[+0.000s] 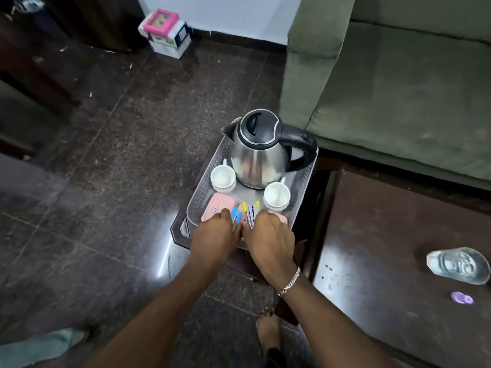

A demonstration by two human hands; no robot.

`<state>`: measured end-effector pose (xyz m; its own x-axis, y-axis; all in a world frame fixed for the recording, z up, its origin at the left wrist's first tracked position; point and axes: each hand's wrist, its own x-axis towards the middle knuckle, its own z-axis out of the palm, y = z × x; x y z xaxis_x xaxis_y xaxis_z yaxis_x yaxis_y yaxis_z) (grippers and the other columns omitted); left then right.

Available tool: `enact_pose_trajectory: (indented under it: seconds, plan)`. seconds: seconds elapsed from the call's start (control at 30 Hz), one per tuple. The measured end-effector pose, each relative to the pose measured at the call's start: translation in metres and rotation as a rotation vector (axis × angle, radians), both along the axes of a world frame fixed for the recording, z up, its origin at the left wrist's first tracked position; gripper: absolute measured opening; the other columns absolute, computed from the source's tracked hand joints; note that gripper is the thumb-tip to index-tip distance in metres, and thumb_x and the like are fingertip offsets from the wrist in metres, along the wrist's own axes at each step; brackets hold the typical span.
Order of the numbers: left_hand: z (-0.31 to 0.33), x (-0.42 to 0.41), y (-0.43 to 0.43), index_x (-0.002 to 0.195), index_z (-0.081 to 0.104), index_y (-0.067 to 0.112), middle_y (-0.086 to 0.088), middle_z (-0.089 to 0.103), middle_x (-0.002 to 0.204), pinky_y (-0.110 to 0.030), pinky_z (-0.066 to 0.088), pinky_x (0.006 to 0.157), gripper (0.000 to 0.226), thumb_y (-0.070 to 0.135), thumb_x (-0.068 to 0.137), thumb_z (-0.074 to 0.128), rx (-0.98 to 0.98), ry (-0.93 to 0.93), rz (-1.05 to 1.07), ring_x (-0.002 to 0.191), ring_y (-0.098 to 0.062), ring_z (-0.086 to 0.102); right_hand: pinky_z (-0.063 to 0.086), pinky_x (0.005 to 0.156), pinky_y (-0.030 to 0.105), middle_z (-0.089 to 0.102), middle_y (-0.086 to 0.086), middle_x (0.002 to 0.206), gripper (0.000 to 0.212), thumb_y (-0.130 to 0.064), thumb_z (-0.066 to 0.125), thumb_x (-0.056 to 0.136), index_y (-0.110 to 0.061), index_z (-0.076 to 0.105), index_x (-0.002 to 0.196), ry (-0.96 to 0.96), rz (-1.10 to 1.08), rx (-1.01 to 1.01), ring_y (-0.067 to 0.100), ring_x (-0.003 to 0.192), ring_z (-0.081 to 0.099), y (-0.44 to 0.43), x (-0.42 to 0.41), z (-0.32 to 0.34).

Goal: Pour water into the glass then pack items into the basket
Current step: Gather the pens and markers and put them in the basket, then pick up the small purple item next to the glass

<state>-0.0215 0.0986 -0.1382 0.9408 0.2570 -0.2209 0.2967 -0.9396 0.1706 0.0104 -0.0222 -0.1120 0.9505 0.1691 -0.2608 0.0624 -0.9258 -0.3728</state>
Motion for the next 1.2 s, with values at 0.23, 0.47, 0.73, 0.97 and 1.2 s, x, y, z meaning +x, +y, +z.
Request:
enact_pose_trajectory:
  seconds: [0.23,0.47,0.73,0.97,1.2]
  plan:
    - [-0.012,0.006,0.001,0.109,0.057,0.009,-0.017,0.074,0.101,-0.043,0.051,0.07,0.043,0.05,0.099,0.05,0.007,0.046,-0.085,0.091,-0.041,0.071,0.053,0.067,0.035,0.077,0.009,0.094,0.019,-0.021,0.052,0.096,-0.015,0.069,0.098,-0.042,0.077,-0.181,0.031,0.088,0.075,0.01,0.01,-0.009]
    - [-0.02,0.003,0.007,0.099,0.061,0.008,-0.019,0.073,0.089,-0.042,0.051,0.064,0.054,0.06,0.091,0.05,-0.051,0.016,-0.105,0.078,-0.043,0.07,0.048,0.066,0.034,0.075,0.009,0.103,0.017,-0.023,0.055,0.095,-0.014,0.068,0.103,-0.002,0.114,-0.198,0.033,0.1,0.071,-0.003,0.014,-0.017]
    - [0.003,0.003,0.003,0.107,0.058,0.008,-0.016,0.068,0.103,-0.045,0.052,0.066,0.052,0.056,0.088,0.064,-0.103,-0.059,-0.085,0.087,-0.043,0.067,0.055,0.068,0.04,0.071,0.012,0.106,0.028,-0.035,0.062,0.095,-0.011,0.066,0.107,-0.079,0.101,-0.019,0.036,0.096,0.07,-0.023,0.011,0.004]
    - [0.034,0.015,-0.069,0.14,0.047,0.015,-0.01,0.057,0.122,-0.043,0.057,0.071,0.061,0.047,0.09,0.063,-0.169,-0.328,-0.298,0.1,-0.036,0.064,0.057,0.061,0.036,0.064,0.0,0.108,0.04,-0.046,0.064,0.093,-0.018,0.064,0.121,-0.33,0.014,0.126,0.023,0.095,0.068,-0.118,0.001,0.026]
    - [0.03,0.022,-0.218,0.145,0.047,0.018,-0.005,0.054,0.124,-0.041,0.059,0.072,0.065,0.05,0.091,0.065,-0.234,-0.262,-0.473,0.101,-0.03,0.067,0.06,0.065,0.038,0.063,0.001,0.111,0.04,-0.041,0.067,0.095,-0.015,0.063,0.125,-0.35,-0.129,0.144,0.024,0.093,0.068,-0.284,-0.019,0.012]
